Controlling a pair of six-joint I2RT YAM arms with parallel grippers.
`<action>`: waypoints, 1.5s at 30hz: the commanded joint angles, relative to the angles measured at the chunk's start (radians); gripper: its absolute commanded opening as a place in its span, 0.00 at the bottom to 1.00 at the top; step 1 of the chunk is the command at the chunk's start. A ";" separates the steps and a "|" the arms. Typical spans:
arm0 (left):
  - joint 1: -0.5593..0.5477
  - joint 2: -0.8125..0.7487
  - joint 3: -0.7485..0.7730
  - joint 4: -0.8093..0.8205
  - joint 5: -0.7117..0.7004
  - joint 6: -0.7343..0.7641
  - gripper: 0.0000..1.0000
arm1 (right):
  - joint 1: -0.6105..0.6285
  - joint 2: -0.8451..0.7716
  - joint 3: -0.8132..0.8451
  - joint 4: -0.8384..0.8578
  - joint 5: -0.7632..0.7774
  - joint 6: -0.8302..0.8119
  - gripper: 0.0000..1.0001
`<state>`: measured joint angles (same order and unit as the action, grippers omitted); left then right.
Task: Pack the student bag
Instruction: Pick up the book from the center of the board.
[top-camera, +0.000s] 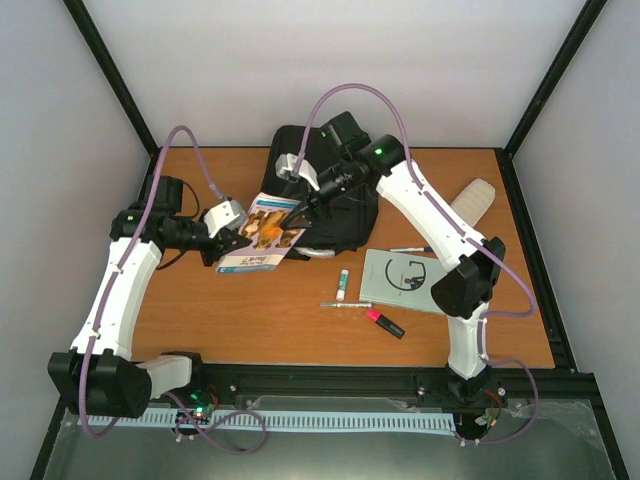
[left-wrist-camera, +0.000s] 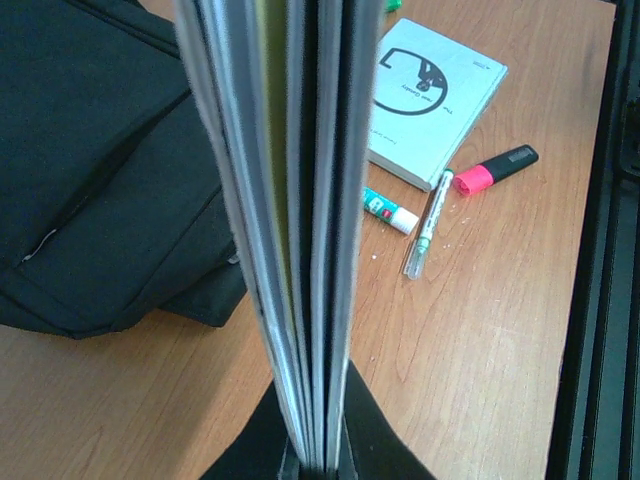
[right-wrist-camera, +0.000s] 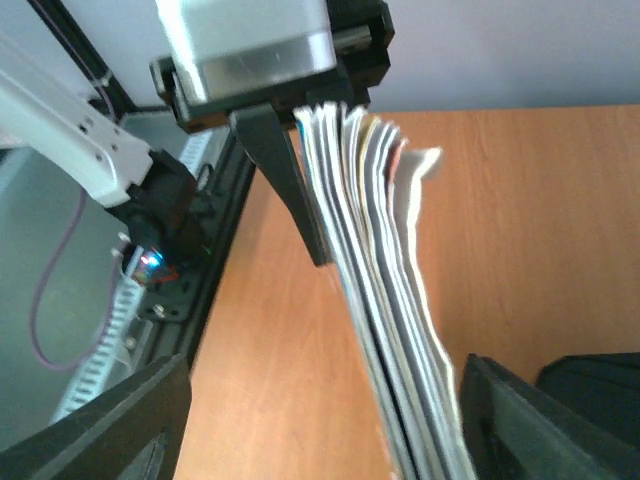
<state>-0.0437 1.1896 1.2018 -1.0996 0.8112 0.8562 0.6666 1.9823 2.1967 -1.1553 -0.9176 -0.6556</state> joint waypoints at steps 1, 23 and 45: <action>-0.006 -0.005 0.048 0.025 0.001 0.022 0.01 | 0.024 -0.004 0.014 -0.011 -0.072 -0.014 0.70; -0.006 0.090 -0.021 0.022 0.112 -0.086 0.65 | -0.001 -0.098 0.021 -0.004 -0.035 -0.042 0.03; -0.006 0.227 0.068 -0.173 0.140 -0.125 0.01 | -0.047 -0.094 -0.067 0.062 0.134 0.012 0.09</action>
<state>-0.0490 1.3853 1.1900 -1.1889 0.9012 0.7834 0.6292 1.8954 2.1506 -1.1263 -0.8745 -0.6510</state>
